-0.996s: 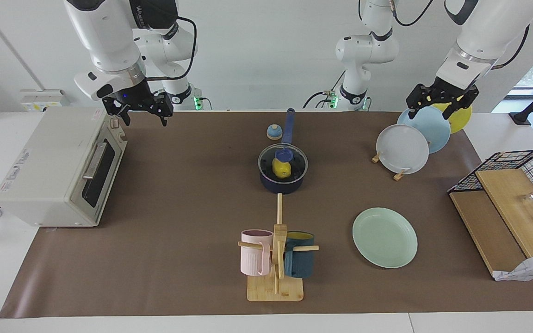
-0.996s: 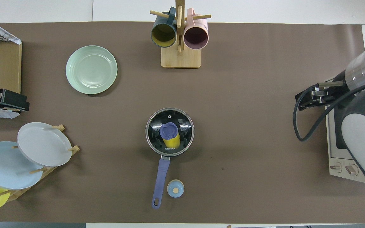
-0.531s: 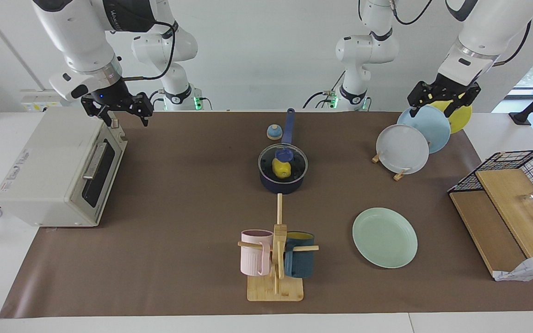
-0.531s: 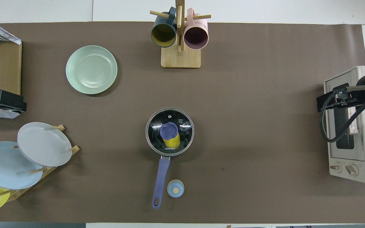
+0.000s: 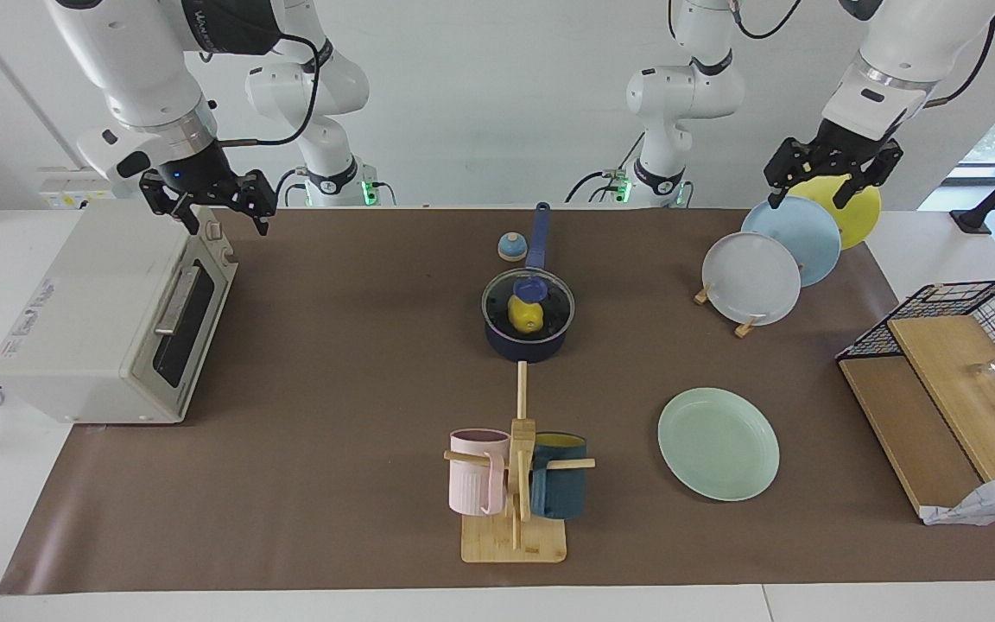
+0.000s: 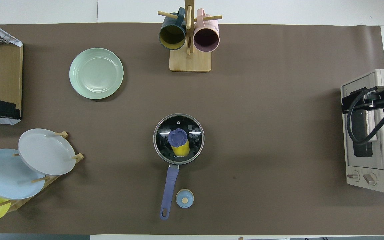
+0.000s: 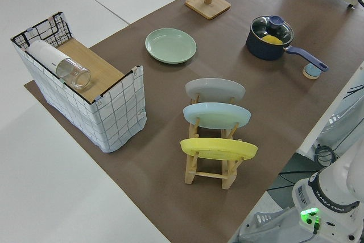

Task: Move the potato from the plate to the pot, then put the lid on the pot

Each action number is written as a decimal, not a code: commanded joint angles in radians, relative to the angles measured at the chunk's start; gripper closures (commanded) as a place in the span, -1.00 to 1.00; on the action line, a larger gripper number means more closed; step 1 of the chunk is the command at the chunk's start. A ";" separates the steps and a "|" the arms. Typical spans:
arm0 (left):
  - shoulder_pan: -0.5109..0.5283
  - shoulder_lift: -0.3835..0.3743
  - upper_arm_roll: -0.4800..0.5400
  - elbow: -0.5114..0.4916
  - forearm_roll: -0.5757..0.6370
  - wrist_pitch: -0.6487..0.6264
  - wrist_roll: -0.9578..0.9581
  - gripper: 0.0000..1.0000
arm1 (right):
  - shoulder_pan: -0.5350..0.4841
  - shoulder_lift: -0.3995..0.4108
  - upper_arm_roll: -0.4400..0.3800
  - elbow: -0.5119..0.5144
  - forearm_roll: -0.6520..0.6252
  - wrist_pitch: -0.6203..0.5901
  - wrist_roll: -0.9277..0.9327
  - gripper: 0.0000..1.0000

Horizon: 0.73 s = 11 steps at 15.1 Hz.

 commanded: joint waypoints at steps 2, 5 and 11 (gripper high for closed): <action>0.013 -0.068 -0.004 -0.059 0.016 -0.015 -0.014 -1.00 | -0.072 0.007 0.007 0.022 0.046 -0.015 -0.034 -1.00; 0.010 -0.091 -0.004 -0.137 0.013 0.037 -0.007 -1.00 | -0.076 0.005 0.006 0.022 0.043 -0.013 -0.060 -1.00; 0.007 -0.040 -0.004 -0.136 -0.006 0.057 -0.007 -1.00 | -0.067 -0.010 0.012 0.019 0.045 -0.015 -0.057 -1.00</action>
